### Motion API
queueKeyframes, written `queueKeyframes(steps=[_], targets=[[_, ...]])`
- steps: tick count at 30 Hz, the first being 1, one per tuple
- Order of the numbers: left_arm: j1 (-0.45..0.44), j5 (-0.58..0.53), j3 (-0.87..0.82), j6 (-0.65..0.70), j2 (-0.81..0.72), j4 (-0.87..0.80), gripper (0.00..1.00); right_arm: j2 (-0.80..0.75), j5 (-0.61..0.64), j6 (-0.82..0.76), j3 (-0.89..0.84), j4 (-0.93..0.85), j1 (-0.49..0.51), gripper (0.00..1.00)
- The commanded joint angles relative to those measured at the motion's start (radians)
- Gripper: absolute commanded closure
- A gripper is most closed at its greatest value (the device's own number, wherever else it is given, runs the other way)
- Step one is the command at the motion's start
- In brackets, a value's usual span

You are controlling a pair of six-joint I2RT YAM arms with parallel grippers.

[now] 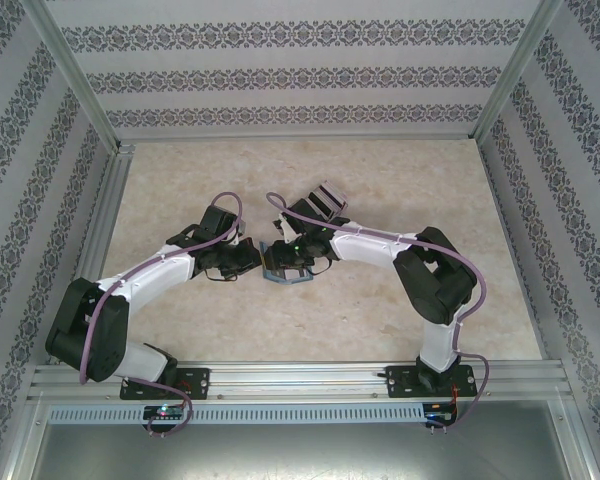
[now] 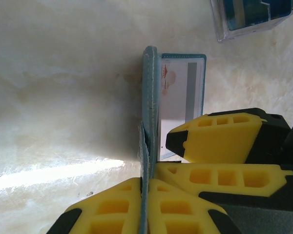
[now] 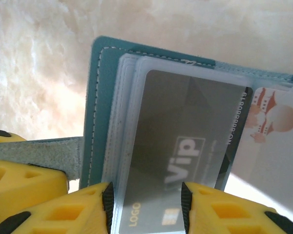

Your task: Put the credit cards into the card holder

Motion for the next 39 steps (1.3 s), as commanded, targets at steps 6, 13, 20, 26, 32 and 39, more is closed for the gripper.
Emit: queueKeyframes(steps=[6,13,20,26,32,39], targets=[[-0.005,0.006,0.024,0.006,-0.007,-0.014,1.0,-0.007,0.027,-0.019,0.015,-0.031,-0.002,0.57],[-0.006,0.001,0.017,0.005,-0.011,-0.013,1.0,-0.026,0.024,-0.019,0.009,-0.031,-0.007,0.58],[-0.005,-0.003,0.017,0.008,-0.006,-0.011,1.0,-0.033,0.005,-0.009,0.001,-0.017,-0.014,0.58],[-0.005,-0.012,0.017,0.021,-0.002,-0.028,1.0,-0.042,0.004,-0.009,-0.007,-0.017,-0.024,0.6],[-0.005,-0.015,0.019,0.023,0.001,-0.028,1.0,-0.047,0.002,-0.012,-0.014,-0.019,-0.031,0.63],[-0.006,-0.015,0.018,0.023,0.002,-0.025,1.0,-0.043,0.001,-0.009,-0.017,-0.013,-0.033,0.63]])
